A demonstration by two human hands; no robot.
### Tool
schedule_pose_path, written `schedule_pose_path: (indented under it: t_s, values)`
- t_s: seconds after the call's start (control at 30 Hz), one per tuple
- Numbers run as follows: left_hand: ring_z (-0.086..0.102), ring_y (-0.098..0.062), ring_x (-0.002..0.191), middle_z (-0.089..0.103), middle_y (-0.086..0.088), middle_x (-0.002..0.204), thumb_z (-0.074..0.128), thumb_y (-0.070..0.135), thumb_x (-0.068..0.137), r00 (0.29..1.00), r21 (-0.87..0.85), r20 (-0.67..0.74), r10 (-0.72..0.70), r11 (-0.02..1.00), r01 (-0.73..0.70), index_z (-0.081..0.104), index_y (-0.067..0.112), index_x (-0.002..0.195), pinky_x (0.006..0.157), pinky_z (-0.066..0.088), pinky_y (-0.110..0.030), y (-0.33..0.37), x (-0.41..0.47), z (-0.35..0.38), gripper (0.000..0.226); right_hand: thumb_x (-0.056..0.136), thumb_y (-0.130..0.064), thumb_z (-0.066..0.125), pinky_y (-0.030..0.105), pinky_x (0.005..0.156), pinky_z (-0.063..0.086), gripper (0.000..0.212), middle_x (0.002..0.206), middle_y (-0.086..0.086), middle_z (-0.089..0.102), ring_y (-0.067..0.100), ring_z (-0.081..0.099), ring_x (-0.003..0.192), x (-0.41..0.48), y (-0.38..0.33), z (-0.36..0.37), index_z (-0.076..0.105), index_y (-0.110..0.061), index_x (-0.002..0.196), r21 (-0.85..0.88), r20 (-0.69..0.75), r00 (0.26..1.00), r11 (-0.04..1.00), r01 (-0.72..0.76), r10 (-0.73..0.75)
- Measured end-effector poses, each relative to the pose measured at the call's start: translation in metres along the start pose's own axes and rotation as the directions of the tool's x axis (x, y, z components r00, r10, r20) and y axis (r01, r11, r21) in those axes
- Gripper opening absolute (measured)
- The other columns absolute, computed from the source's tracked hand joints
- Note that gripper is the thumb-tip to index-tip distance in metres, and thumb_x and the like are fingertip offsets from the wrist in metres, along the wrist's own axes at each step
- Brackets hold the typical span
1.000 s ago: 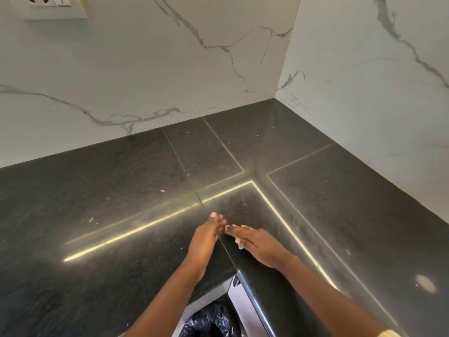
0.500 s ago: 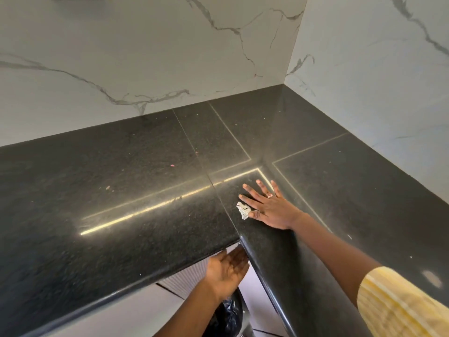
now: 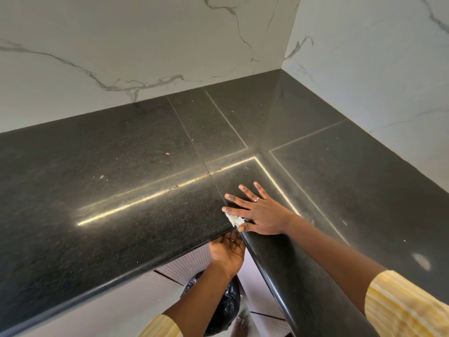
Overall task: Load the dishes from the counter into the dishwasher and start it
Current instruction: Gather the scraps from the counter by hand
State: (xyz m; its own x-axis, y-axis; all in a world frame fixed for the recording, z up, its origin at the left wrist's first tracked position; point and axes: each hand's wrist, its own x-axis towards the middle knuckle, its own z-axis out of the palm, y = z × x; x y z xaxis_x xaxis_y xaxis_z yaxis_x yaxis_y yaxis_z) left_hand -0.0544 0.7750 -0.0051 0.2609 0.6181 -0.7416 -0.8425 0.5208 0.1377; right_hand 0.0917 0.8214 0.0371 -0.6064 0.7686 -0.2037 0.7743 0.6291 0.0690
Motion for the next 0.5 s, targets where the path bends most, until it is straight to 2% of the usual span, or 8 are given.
schedule_pose_path:
  t_s: [0.07,0.17,0.27,0.37,0.5]
  values:
    - [0.066,-0.019,0.058,0.07,-0.009,0.07,0.039,0.023,0.094,1.0,-0.063,0.003,-0.015,0.998,0.015,0.062,0.003,0.092,0.047,0.054,-0.023,-0.001,0.002,0.001,0.031,0.089,-0.067,0.009,0.056,0.112,-0.012,0.061,0.154,-0.011,-0.001,0.032,-0.003,0.141,-0.002,-0.008,0.003,0.003,-0.041,0.144,-0.003,-0.01,0.999,0.999,0.035,-0.035]
    - [0.068,-0.023,0.058,0.07,-0.013,0.082,0.038,0.028,0.095,0.997,-0.125,0.069,-0.035,0.991,0.043,0.063,0.004,0.099,0.041,0.05,-0.022,0.0,0.0,0.001,0.035,0.087,-0.067,0.011,0.049,0.11,-0.022,0.061,0.153,-0.015,-0.011,0.029,-0.017,0.14,-0.006,-0.018,0.005,-0.003,-0.046,0.142,0.061,-0.037,0.998,0.997,0.052,-0.05]
    - [0.069,-0.024,0.061,0.07,-0.014,0.084,0.04,0.03,0.094,0.994,-0.094,0.107,-0.02,0.995,0.03,0.062,0.002,0.103,0.046,0.054,-0.025,0.001,-0.001,0.0,0.036,0.084,-0.068,0.005,0.046,0.109,-0.024,0.064,0.152,-0.018,-0.017,0.023,-0.025,0.139,-0.015,-0.017,0.005,-0.007,-0.044,0.142,0.132,-0.036,0.998,0.99,-0.049,0.055]
    - [0.071,-0.027,0.074,0.071,-0.016,0.09,0.039,0.032,0.094,0.992,-0.033,0.123,-0.015,0.999,0.019,0.061,-0.001,0.106,0.058,0.059,-0.034,0.0,0.0,0.001,0.041,0.084,-0.072,-0.002,0.047,0.11,-0.019,0.079,0.154,-0.01,-0.013,0.025,-0.01,0.144,-0.026,-0.009,0.009,-0.003,-0.025,0.148,0.095,-0.049,0.978,0.976,-0.198,0.203]
    - [0.071,-0.027,0.074,0.071,-0.015,0.091,0.035,0.034,0.095,0.991,-0.026,0.135,-0.022,0.999,0.026,0.061,0.001,0.107,0.055,0.058,-0.032,0.001,0.0,0.0,0.043,0.088,-0.071,0.008,0.05,0.111,-0.005,0.086,0.156,0.002,0.001,0.025,0.002,0.144,-0.029,-0.016,0.012,0.009,-0.01,0.149,0.026,-0.018,0.987,0.986,-0.162,0.163]
